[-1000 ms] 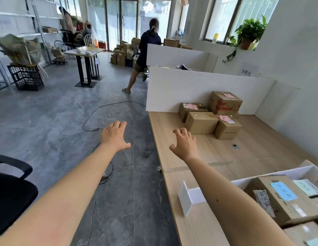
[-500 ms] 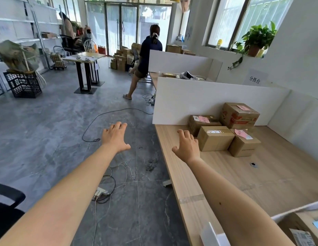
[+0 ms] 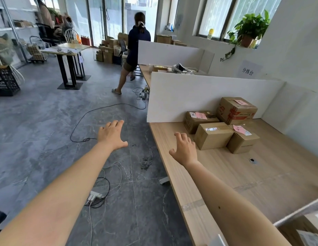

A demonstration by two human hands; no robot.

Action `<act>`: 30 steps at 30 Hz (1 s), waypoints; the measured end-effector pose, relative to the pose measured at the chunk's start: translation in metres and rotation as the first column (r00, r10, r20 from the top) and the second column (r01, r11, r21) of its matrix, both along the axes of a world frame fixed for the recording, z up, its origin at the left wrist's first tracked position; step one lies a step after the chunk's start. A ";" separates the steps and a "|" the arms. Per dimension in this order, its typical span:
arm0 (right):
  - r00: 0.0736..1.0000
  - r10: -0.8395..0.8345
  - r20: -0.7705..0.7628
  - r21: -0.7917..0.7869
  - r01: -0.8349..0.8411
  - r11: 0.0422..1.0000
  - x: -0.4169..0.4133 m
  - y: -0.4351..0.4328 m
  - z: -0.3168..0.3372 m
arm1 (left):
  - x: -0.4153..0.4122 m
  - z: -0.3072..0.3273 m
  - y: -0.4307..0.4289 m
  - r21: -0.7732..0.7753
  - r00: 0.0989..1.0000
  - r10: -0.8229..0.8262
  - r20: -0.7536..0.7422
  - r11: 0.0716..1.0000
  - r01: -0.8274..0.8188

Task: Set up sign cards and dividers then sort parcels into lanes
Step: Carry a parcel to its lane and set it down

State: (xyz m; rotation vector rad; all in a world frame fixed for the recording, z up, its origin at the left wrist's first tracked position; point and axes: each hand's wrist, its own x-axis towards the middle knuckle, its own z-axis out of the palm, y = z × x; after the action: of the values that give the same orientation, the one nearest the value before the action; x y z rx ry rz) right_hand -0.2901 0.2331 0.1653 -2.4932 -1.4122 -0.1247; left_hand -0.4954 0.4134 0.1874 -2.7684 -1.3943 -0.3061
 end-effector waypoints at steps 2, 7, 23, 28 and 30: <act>1.000 -0.005 -0.005 -0.010 0.004 1.000 0.009 0.006 -0.003 | 0.010 -0.004 0.006 -0.009 0.999 -0.034 0.012 0.999 0.034; 1.000 -0.026 -0.009 -0.005 0.026 1.000 0.040 0.025 -0.007 | 0.043 -0.012 0.025 -0.021 0.995 -0.103 0.000 0.994 0.103; 0.984 -0.168 -0.064 -0.026 0.167 0.986 0.185 0.121 -0.015 | 0.181 -0.008 0.127 -0.016 0.982 -0.168 -0.087 0.986 0.168; 0.971 -0.219 -0.091 -0.028 0.218 0.976 0.239 0.139 -0.022 | 0.238 -0.010 0.150 -0.025 0.967 -0.234 -0.103 0.972 0.233; 0.965 -0.242 -0.096 -0.041 0.239 0.970 0.256 0.139 -0.027 | 0.261 -0.013 0.153 -0.059 0.965 -0.251 -0.082 0.967 0.246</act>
State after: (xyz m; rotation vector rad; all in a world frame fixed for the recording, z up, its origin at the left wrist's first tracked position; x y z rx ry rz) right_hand -0.0340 0.3725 0.1383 -2.6464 -1.0755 -0.0253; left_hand -0.2339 0.5669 0.1741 -2.9581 -1.0489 -0.1529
